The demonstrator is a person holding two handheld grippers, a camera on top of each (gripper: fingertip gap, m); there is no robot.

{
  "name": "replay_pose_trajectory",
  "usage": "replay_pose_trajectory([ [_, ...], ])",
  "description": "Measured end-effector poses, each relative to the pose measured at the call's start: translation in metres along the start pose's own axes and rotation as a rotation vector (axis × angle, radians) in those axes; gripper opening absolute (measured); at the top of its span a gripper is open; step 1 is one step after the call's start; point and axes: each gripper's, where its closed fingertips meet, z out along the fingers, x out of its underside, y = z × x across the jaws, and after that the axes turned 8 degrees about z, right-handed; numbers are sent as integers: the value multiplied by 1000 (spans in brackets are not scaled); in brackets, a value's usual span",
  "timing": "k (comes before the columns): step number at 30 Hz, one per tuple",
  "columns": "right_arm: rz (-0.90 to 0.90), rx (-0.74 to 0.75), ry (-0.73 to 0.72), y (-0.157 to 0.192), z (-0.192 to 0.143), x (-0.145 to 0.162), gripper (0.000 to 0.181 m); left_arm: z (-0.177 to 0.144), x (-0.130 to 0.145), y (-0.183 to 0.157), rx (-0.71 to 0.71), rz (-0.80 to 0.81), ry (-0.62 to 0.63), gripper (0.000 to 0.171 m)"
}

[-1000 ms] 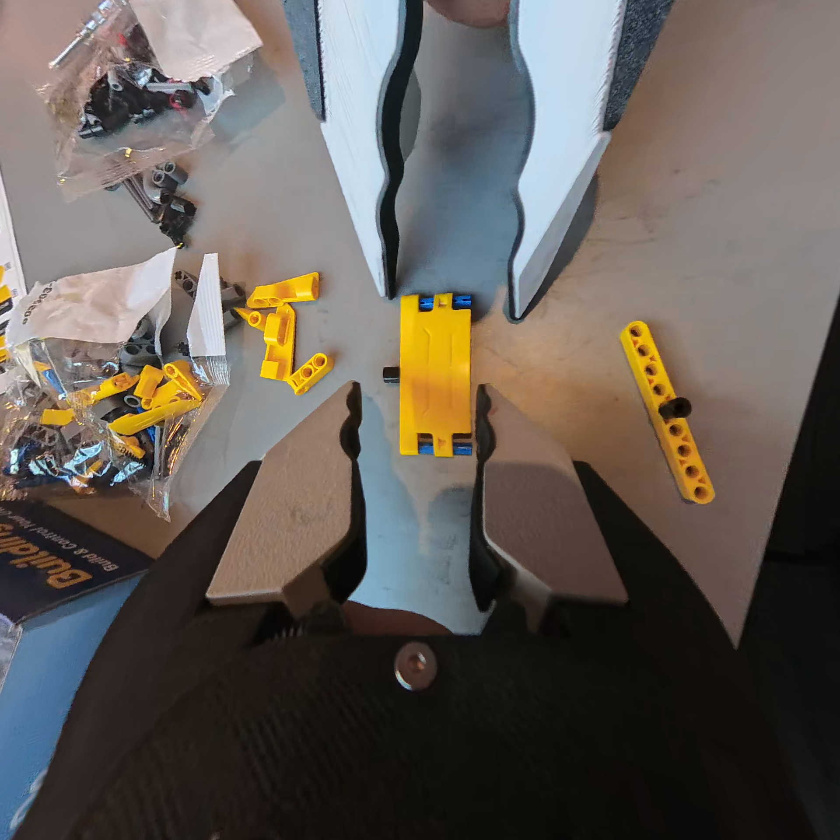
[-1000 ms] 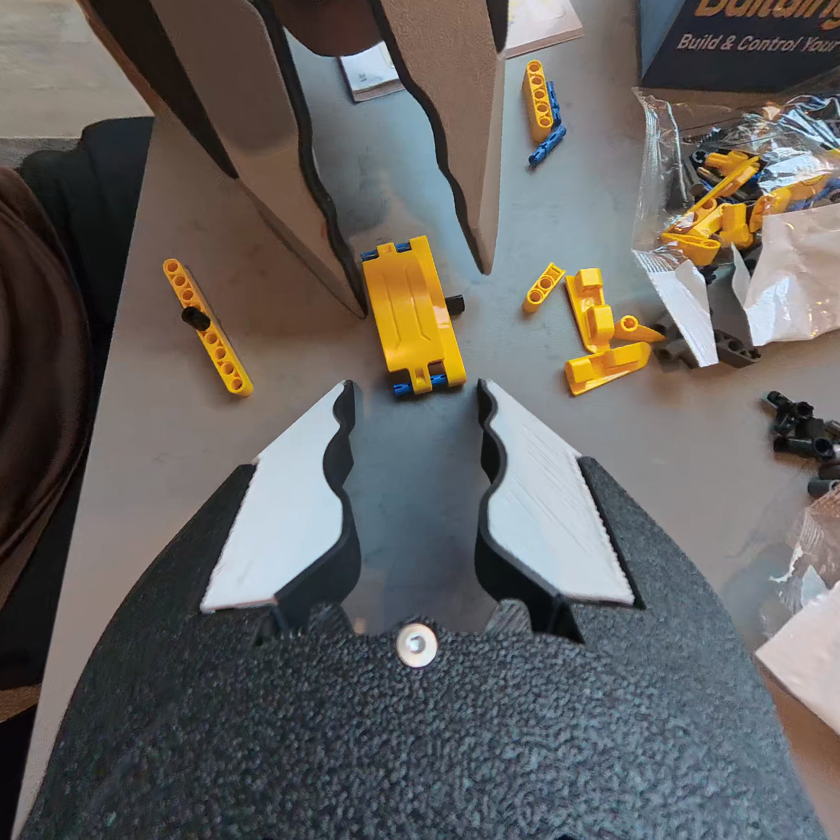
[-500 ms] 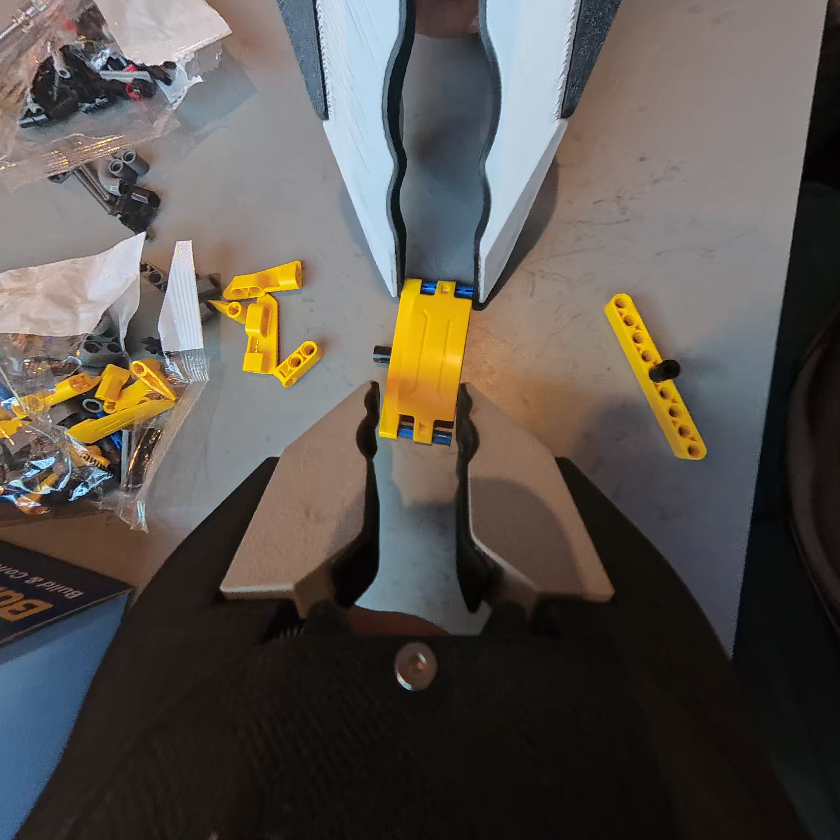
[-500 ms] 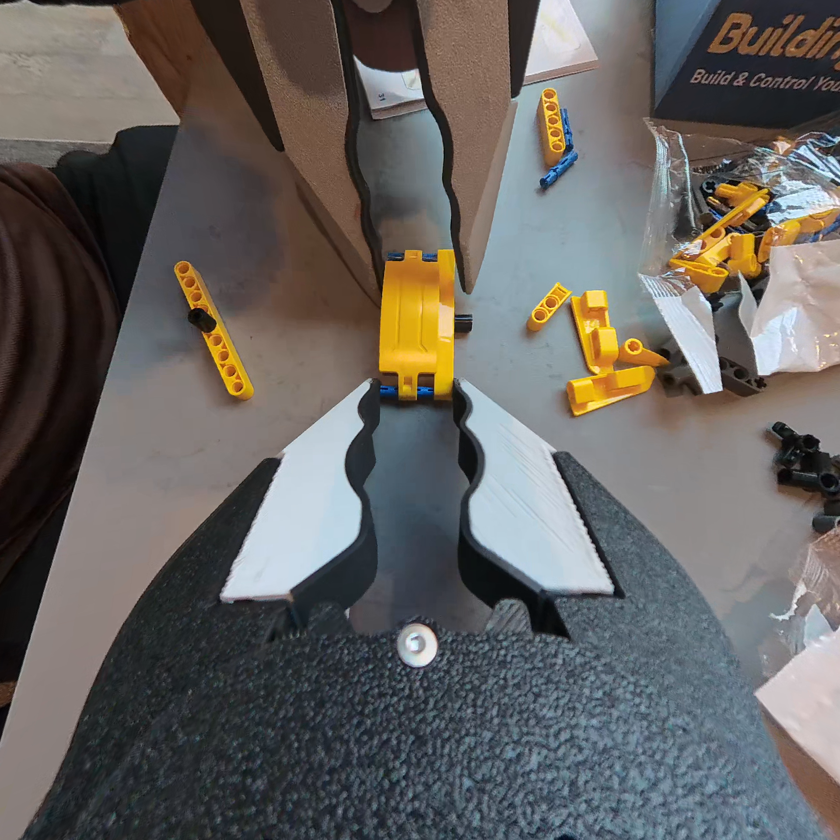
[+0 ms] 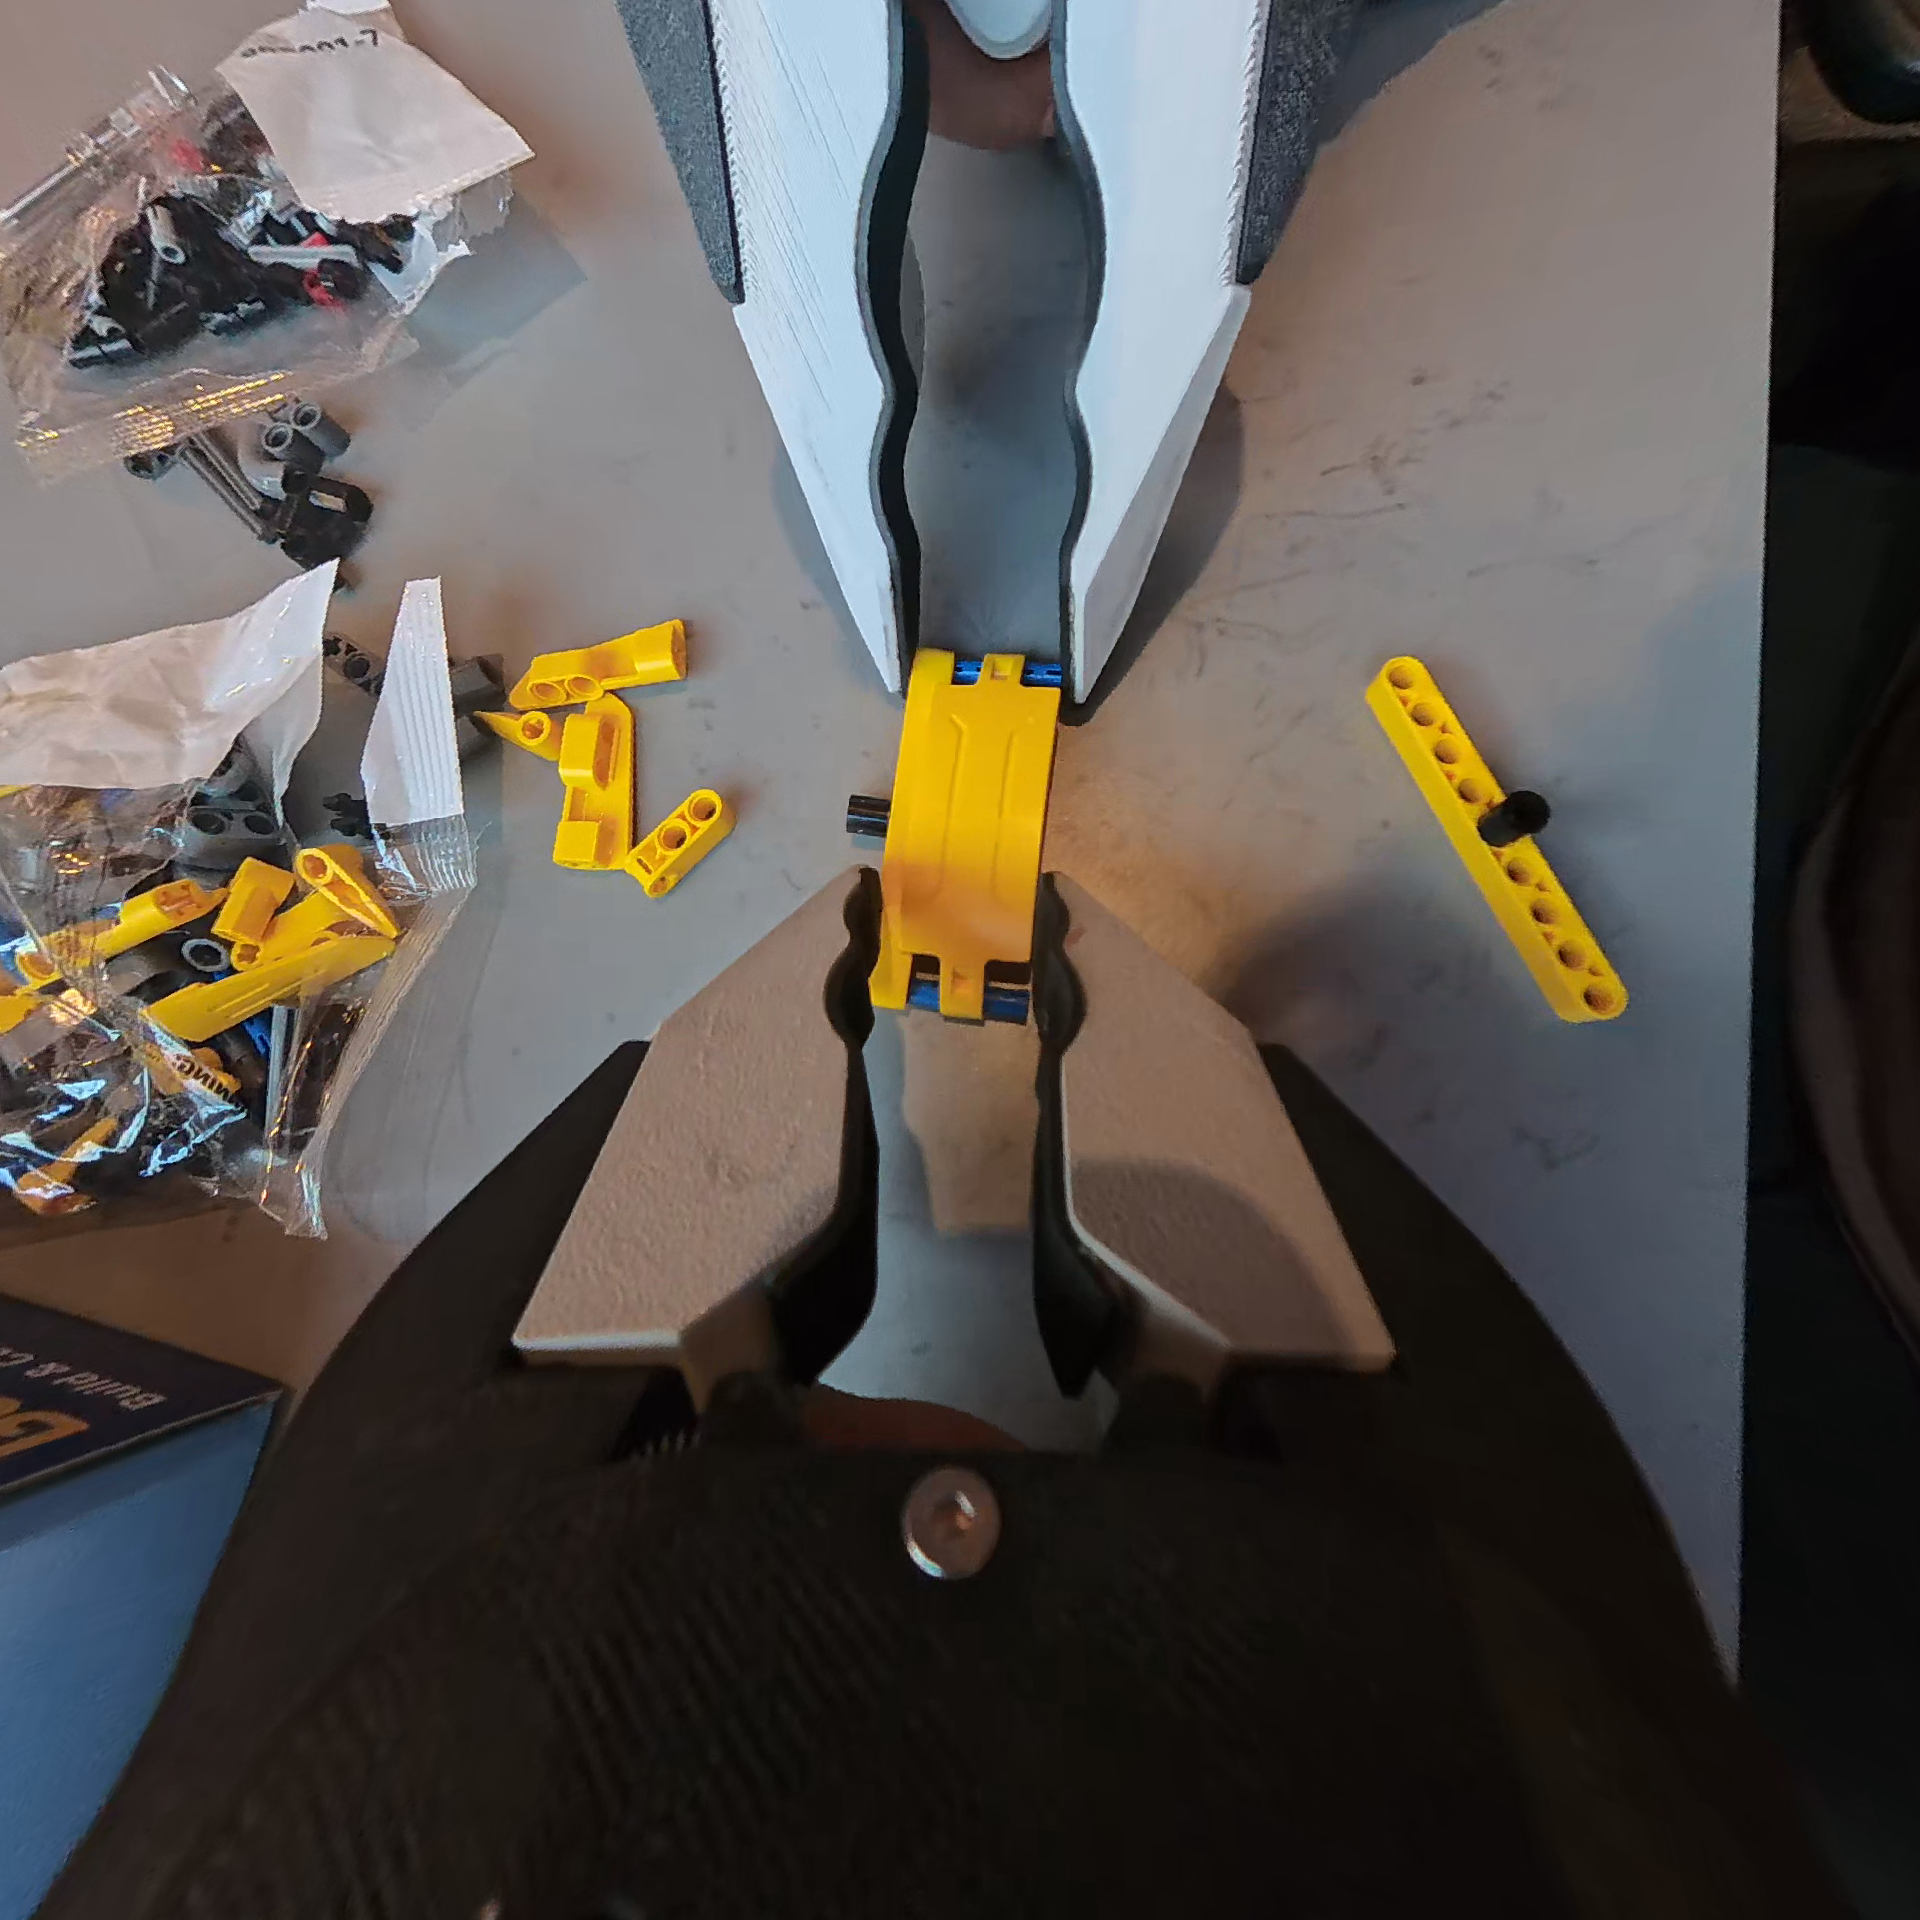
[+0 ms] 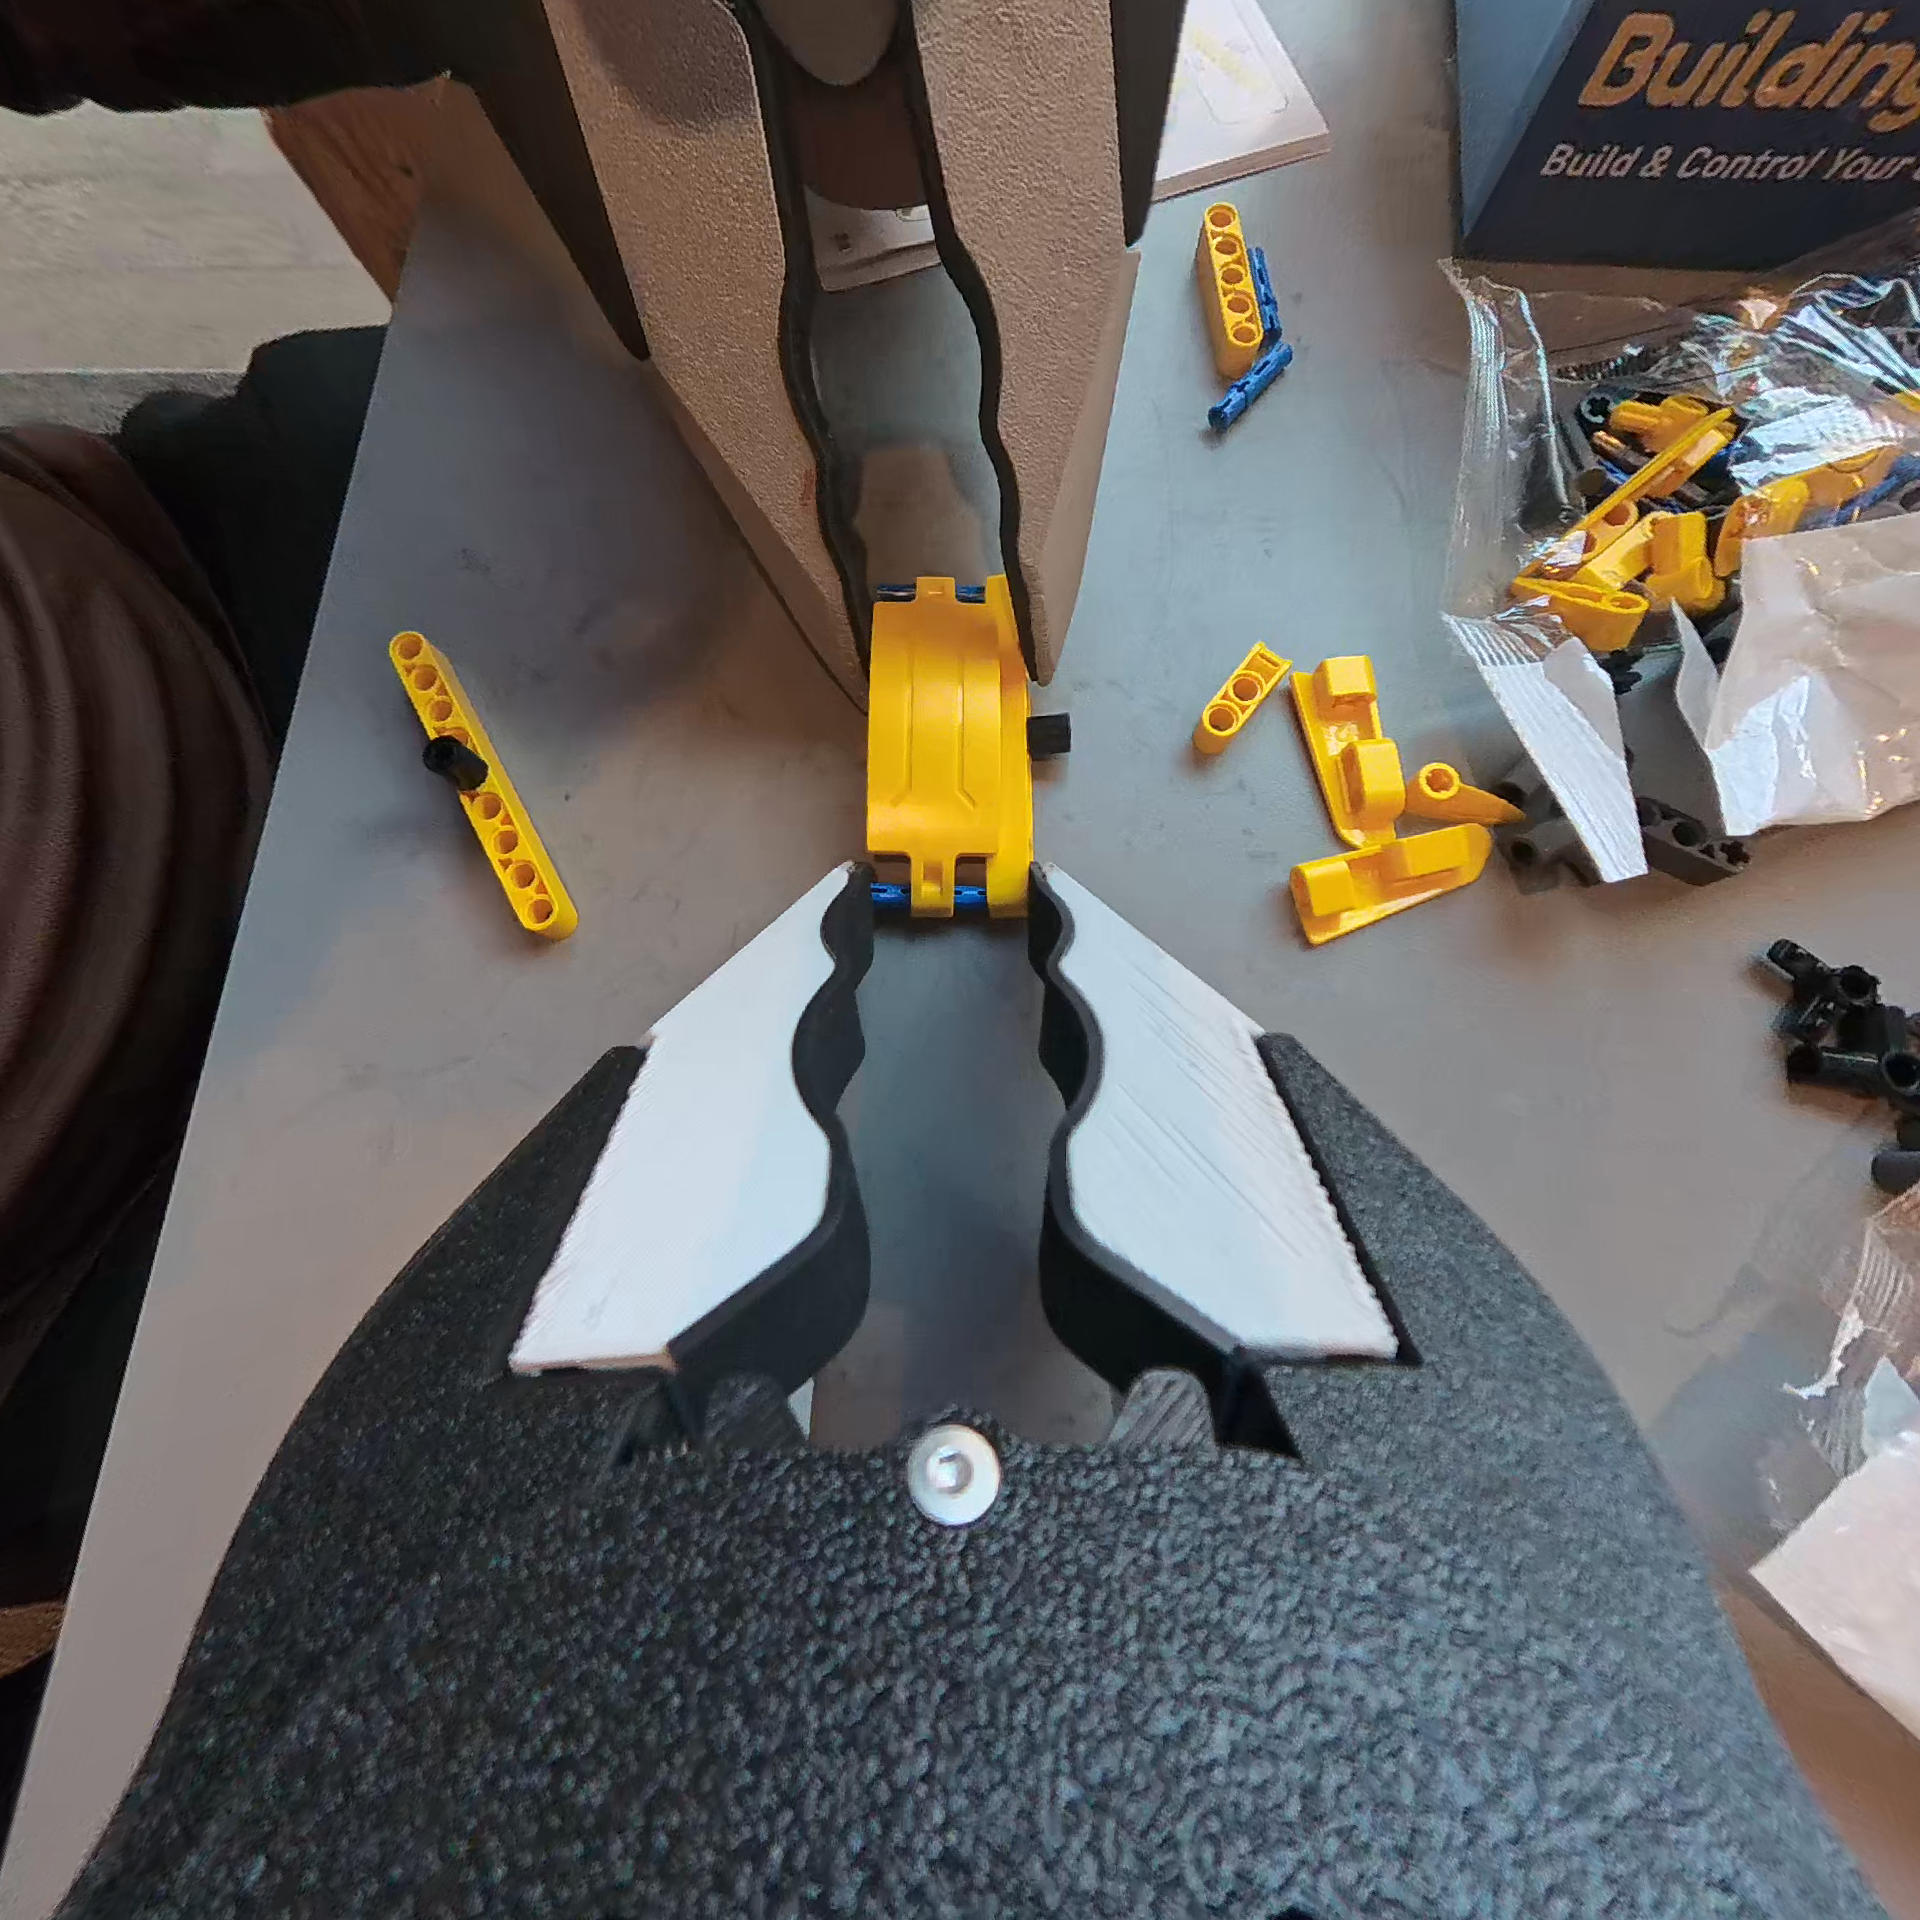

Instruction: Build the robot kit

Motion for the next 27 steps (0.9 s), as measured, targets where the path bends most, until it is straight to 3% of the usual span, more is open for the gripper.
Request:
replay_pose_trajectory([
  [7,85,-59,-7,-2,0,-2,30,-2,2,4,-54,-55,1,27],
  [10,60,-35,-3,-2,1,-1,30,-10,12,8,-53,-81,33,38],
  [19,61,-40,-5,-2,1,-1,30,-10,14,2,23,-115,27,43],
  [27,63,-44,-6,-2,0,-1,30,-12,16,1,82,-63,28,32],
])
